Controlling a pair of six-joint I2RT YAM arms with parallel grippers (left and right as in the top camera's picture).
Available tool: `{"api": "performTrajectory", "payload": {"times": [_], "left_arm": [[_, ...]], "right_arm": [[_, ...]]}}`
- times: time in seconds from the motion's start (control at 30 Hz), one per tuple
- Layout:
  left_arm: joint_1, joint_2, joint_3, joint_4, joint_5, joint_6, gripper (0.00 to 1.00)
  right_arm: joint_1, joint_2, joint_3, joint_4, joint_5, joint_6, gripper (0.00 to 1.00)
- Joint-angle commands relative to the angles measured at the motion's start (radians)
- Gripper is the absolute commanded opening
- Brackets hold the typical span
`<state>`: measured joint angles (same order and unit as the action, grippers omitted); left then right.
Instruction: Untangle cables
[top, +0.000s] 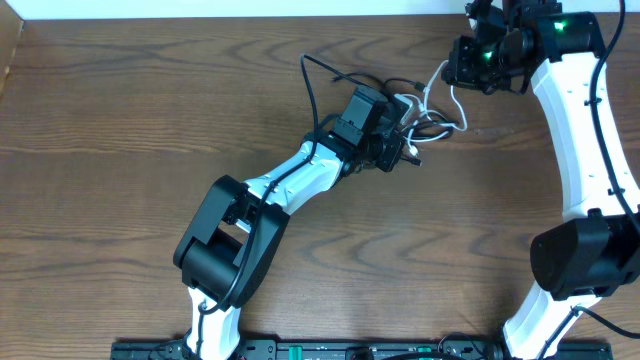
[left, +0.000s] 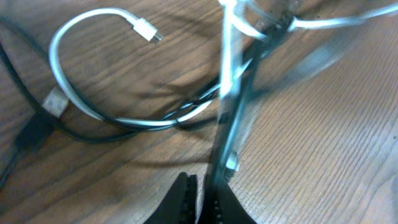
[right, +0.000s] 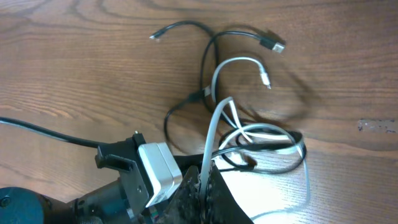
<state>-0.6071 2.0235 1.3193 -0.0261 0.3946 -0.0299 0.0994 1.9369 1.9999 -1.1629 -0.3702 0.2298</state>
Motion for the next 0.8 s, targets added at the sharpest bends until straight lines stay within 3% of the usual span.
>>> {"api": "performTrajectory", "payload": {"times": [0.0, 0.2, 0.37, 0.53, 0.77], "left_arm": [[0.023, -0.036, 0.007, -0.051, 0.005, -0.003, 0.07], [0.129, -0.148, 0.007, -0.288, -0.133, -0.103, 0.08], [0.241, -0.212, 0.007, -0.454, -0.157, -0.102, 0.07], [0.334, -0.221, 0.007, -0.521, -0.157, -0.102, 0.07], [0.427, -0.221, 0.007, -0.549, -0.172, -0.101, 0.08]], "right_arm": [[-0.016, -0.008, 0.002, -0.002, 0.003, -0.01, 0.01], [-0.051, -0.008, 0.001, 0.003, 0.14, 0.003, 0.01], [-0.064, -0.005, 0.0, 0.0, 0.355, 0.071, 0.01], [-0.083, 0.018, 0.0, -0.015, 0.544, 0.133, 0.01], [-0.184, 0.108, 0.0, -0.05, 0.57, 0.14, 0.01]]}}
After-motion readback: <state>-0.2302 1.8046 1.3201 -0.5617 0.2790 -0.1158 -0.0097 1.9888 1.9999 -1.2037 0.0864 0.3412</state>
